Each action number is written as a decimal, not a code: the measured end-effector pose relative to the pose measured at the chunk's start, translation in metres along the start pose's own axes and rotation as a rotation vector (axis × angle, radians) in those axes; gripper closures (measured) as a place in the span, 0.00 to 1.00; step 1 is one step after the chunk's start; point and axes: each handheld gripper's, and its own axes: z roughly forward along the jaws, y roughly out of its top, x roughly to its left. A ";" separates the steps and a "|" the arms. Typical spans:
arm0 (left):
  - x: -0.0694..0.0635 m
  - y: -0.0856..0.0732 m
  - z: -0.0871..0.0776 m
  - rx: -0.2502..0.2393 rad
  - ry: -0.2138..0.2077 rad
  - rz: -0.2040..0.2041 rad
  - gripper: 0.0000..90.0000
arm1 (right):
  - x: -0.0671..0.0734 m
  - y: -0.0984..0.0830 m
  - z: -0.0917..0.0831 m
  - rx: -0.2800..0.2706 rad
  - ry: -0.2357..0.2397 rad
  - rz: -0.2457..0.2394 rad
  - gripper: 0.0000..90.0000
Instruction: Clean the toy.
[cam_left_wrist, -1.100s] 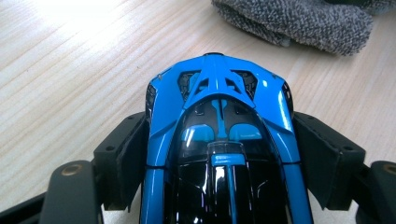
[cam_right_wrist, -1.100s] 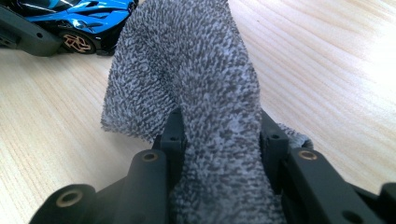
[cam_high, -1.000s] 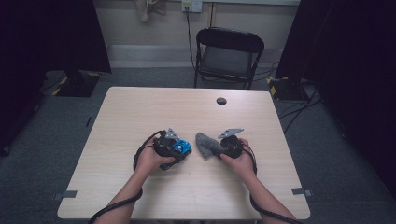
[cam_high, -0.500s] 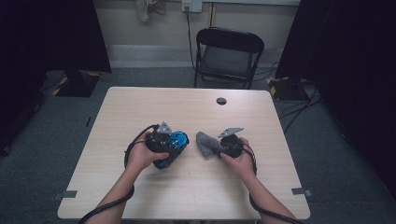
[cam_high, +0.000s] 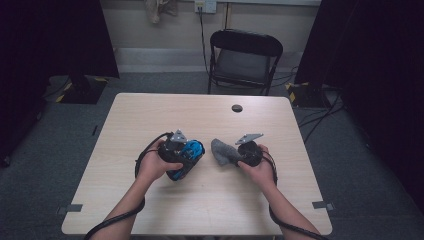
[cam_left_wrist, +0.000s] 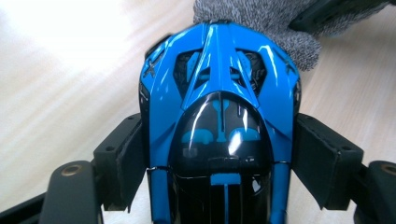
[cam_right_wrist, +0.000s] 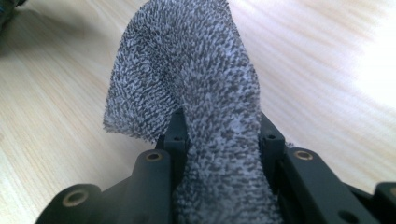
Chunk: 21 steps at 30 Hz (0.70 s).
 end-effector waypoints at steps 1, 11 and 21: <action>0.000 -0.002 0.005 0.009 -0.005 -0.006 0.27 | 0.000 -0.002 0.002 0.001 0.003 0.003 0.73; -0.002 -0.010 0.028 0.064 -0.012 0.004 0.27 | 0.000 -0.009 0.008 0.010 0.013 0.003 0.73; -0.004 -0.016 0.031 0.075 -0.001 0.007 0.27 | 0.001 -0.011 0.009 0.007 0.012 -0.003 0.73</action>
